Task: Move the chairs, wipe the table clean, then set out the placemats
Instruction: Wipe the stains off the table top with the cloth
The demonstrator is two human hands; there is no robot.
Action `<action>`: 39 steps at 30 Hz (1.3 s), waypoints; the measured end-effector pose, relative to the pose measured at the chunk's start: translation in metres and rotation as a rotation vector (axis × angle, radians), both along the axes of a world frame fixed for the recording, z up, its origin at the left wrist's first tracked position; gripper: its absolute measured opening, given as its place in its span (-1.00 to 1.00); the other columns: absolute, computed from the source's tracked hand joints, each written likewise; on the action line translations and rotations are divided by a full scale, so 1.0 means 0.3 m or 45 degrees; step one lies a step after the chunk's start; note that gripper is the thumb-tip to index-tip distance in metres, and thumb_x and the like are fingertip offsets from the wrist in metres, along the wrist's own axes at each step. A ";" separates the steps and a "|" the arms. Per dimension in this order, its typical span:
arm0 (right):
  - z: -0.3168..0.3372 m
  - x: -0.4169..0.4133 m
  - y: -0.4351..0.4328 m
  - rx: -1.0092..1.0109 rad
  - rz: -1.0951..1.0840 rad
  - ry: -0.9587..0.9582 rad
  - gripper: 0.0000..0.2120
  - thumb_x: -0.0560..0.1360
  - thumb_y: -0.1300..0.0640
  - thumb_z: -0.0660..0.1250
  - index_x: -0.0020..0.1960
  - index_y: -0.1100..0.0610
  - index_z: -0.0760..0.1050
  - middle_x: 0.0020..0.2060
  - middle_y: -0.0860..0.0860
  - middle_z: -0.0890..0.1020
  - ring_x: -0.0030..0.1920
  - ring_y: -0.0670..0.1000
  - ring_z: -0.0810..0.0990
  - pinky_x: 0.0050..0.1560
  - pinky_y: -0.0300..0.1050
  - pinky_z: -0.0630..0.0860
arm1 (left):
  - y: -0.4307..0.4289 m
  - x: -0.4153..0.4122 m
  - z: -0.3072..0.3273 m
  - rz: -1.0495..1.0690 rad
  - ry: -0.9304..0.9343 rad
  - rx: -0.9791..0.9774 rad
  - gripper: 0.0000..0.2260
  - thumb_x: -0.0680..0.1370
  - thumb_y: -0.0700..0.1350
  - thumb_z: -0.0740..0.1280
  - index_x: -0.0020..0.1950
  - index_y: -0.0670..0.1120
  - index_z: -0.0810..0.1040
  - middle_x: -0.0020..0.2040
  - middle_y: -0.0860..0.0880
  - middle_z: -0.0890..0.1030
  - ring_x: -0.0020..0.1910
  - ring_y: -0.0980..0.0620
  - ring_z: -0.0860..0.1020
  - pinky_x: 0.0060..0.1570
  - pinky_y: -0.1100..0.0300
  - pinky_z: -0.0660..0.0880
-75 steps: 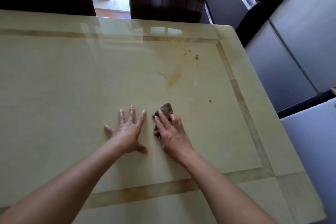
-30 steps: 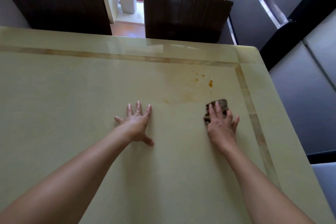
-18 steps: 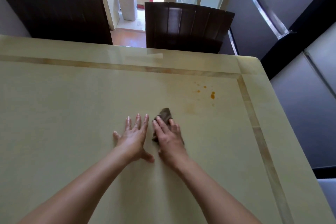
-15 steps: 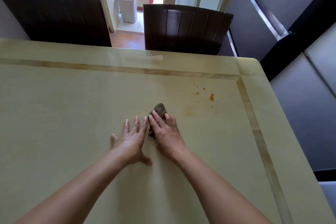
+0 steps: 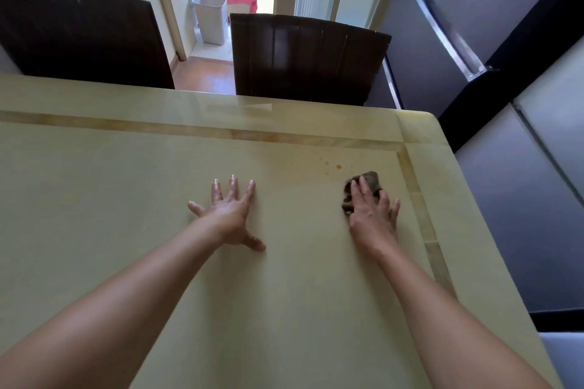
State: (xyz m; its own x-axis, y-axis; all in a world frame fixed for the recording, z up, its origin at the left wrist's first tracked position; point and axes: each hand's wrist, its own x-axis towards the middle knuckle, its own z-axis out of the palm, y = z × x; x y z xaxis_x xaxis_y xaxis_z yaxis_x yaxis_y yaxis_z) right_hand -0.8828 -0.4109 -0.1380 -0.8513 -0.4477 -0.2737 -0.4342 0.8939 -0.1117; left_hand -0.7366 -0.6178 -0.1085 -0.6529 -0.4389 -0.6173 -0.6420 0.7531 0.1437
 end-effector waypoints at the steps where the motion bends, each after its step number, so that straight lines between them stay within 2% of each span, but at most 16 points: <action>1: -0.006 -0.004 0.004 -0.012 -0.017 0.011 -0.36 0.56 0.23 0.00 0.56 -0.02 -0.16 0.54 -0.13 -0.18 0.51 0.19 -0.14 0.46 0.20 -0.34 | -0.006 0.001 -0.007 0.011 -0.009 0.010 0.17 0.23 0.32 0.47 0.49 0.17 -0.36 0.50 0.03 -0.42 0.49 -0.16 -0.38 0.30 -0.50 -0.10; 5: -0.006 0.022 -0.042 -0.039 -0.097 0.000 -0.32 0.52 0.31 0.03 0.56 0.06 -0.17 0.55 -0.08 -0.18 0.51 0.21 -0.16 0.50 0.14 -0.26 | -0.014 0.012 -0.024 0.026 0.033 0.022 0.19 0.22 0.33 0.47 0.49 0.16 -0.38 0.50 0.06 -0.42 0.49 -0.13 -0.37 0.31 -0.49 -0.08; 7: -0.005 0.056 -0.099 -0.048 -0.041 -0.002 -0.32 0.53 0.30 0.04 0.56 0.09 -0.18 0.55 -0.04 -0.20 0.51 0.22 -0.18 0.50 0.12 -0.23 | -0.018 0.014 -0.029 0.029 0.051 0.008 0.21 0.22 0.33 0.47 0.48 0.15 -0.40 0.50 0.06 -0.41 0.50 -0.13 -0.36 0.31 -0.48 -0.07; 10: -0.002 0.143 -0.231 -0.089 0.252 -0.029 -0.29 0.51 0.27 0.11 0.56 0.10 -0.15 0.55 0.00 -0.18 0.52 0.23 -0.13 0.50 0.10 -0.17 | -0.016 0.011 -0.029 0.031 0.062 0.000 0.23 0.21 0.33 0.47 0.48 0.13 -0.42 0.51 0.06 -0.39 0.50 -0.13 -0.34 0.32 -0.48 -0.07; 13: -0.003 0.195 -0.392 -0.179 0.514 -0.137 -0.27 0.51 0.27 0.16 0.57 0.08 -0.12 0.55 -0.04 -0.15 0.53 0.19 -0.18 0.49 0.07 -0.26 | -0.014 0.018 -0.031 0.051 0.082 -0.003 0.23 0.22 0.33 0.47 0.47 0.11 -0.45 0.51 0.07 -0.39 0.51 -0.10 -0.34 0.34 -0.45 -0.09; 17: -0.003 0.141 -0.516 -0.149 0.704 -0.166 -0.34 0.57 0.22 0.13 0.56 0.01 -0.11 0.55 -0.11 -0.14 0.54 0.13 -0.16 0.49 0.06 -0.25 | -0.012 0.031 -0.041 0.067 0.108 -0.023 0.24 0.22 0.35 0.45 0.45 0.09 -0.49 0.48 0.02 -0.46 0.51 -0.05 -0.33 0.38 -0.40 -0.09; 20: -0.003 0.072 -0.530 -0.141 0.644 -0.147 -0.39 0.60 0.21 0.05 0.56 -0.04 -0.12 0.55 -0.14 -0.16 0.55 0.10 -0.17 0.47 0.08 -0.32 | -0.031 0.016 -0.036 0.052 0.126 -0.055 0.21 0.23 0.36 0.43 0.44 0.12 -0.49 0.48 0.02 -0.46 0.51 -0.07 -0.34 0.37 -0.40 -0.13; 23: 0.010 -0.003 -0.487 -0.145 0.495 -0.125 -0.35 0.58 0.29 0.03 0.56 -0.04 -0.16 0.54 -0.12 -0.20 0.54 0.12 -0.19 0.45 0.12 -0.37 | -0.074 -0.030 -0.010 0.062 0.146 -0.068 0.19 0.24 0.35 0.43 0.45 0.16 -0.46 0.49 0.02 -0.43 0.50 -0.10 -0.36 0.35 -0.40 -0.17; 30: -0.002 -0.225 -0.178 -0.038 0.128 -0.010 -0.36 0.57 0.25 0.06 0.56 -0.03 -0.11 0.55 -0.11 -0.16 0.54 0.15 -0.12 0.49 0.13 -0.21 | -0.133 -0.110 -0.017 0.086 0.070 0.019 0.14 0.26 0.34 0.44 0.49 0.16 -0.37 0.51 0.03 -0.41 0.49 -0.15 -0.37 0.31 -0.49 -0.07; 34: -0.015 -0.274 -0.112 -0.025 -0.036 0.013 -0.35 0.55 0.30 0.02 0.57 0.01 -0.09 0.55 -0.08 -0.14 0.53 0.17 -0.12 0.51 0.09 -0.20 | -0.133 -0.106 -0.034 0.097 0.080 0.024 0.15 0.26 0.34 0.44 0.49 0.14 -0.36 0.51 0.04 -0.41 0.50 -0.14 -0.36 0.31 -0.48 -0.04; 37: -0.021 -0.251 -0.191 -0.030 -0.061 0.050 -0.36 0.54 0.29 0.06 0.56 0.07 -0.06 0.56 -0.02 -0.11 0.52 0.22 -0.08 0.52 0.07 -0.13 | -0.138 -0.113 -0.037 0.113 0.094 0.039 0.17 0.26 0.32 0.45 0.48 0.14 -0.40 0.51 0.04 -0.40 0.49 -0.16 -0.37 0.30 -0.50 -0.05; 39: -0.023 -0.216 -0.280 -0.075 0.052 0.054 -0.37 0.54 0.27 0.09 0.56 0.09 -0.03 0.56 0.01 -0.08 0.52 0.23 -0.07 0.51 0.03 -0.09 | -0.139 -0.116 -0.035 0.116 0.103 0.045 0.18 0.25 0.31 0.46 0.48 0.13 -0.42 0.51 0.03 -0.39 0.49 -0.16 -0.37 0.30 -0.50 -0.05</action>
State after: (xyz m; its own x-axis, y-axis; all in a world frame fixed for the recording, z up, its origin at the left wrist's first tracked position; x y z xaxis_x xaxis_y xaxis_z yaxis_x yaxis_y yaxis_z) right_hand -0.9475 -0.4949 -0.1448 -0.8423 -0.4965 -0.2099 -0.4757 0.8678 -0.1439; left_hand -0.7713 -0.6595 -0.1190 -0.6596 -0.4774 -0.5806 -0.6928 0.6857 0.2233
